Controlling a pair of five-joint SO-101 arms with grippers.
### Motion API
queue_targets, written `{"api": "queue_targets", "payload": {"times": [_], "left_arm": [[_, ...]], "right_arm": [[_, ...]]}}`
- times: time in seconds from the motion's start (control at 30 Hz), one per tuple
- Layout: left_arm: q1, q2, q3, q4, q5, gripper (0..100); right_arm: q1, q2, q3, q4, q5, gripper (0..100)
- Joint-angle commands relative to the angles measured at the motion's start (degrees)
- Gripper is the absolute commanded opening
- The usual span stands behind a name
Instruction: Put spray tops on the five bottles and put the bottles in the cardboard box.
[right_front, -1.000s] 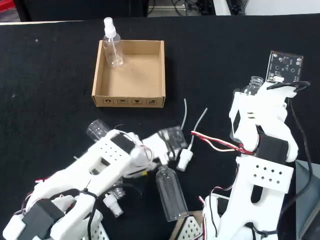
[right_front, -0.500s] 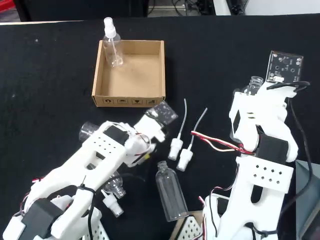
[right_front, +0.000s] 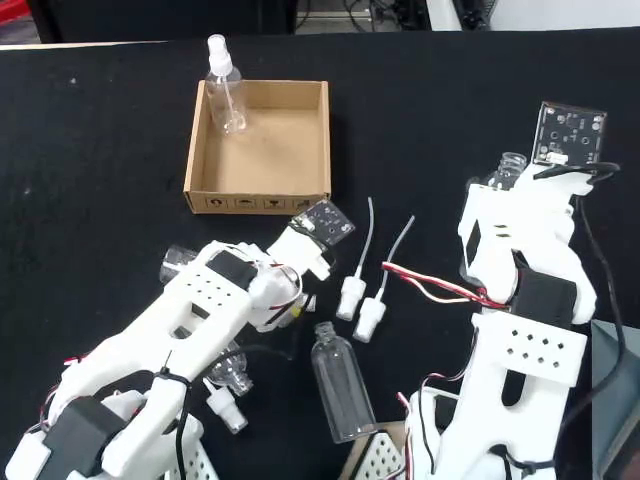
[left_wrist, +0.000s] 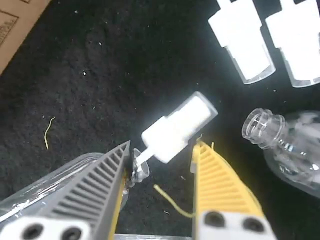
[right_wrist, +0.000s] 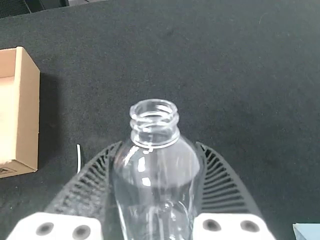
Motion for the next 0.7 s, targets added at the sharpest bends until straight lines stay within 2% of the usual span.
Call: {"api": "queue_targets", "payload": {"times": [0.0,0.33,0.67], "left_arm": [[0.0,-0.7,-2.0,-0.6,-2.6,19],[0.0,-0.7,-2.7,0.1,-8.2,19],[0.1,5.5,-15.3,13.7,-13.7,18]], "right_arm": [[0.2,-2.2,-3.1,-2.4,0.2,9.9],[0.2,-2.2,-3.1,-2.4,0.2,9.9],[0.2,-2.2,-3.1,-2.4,0.2,9.9]]}}
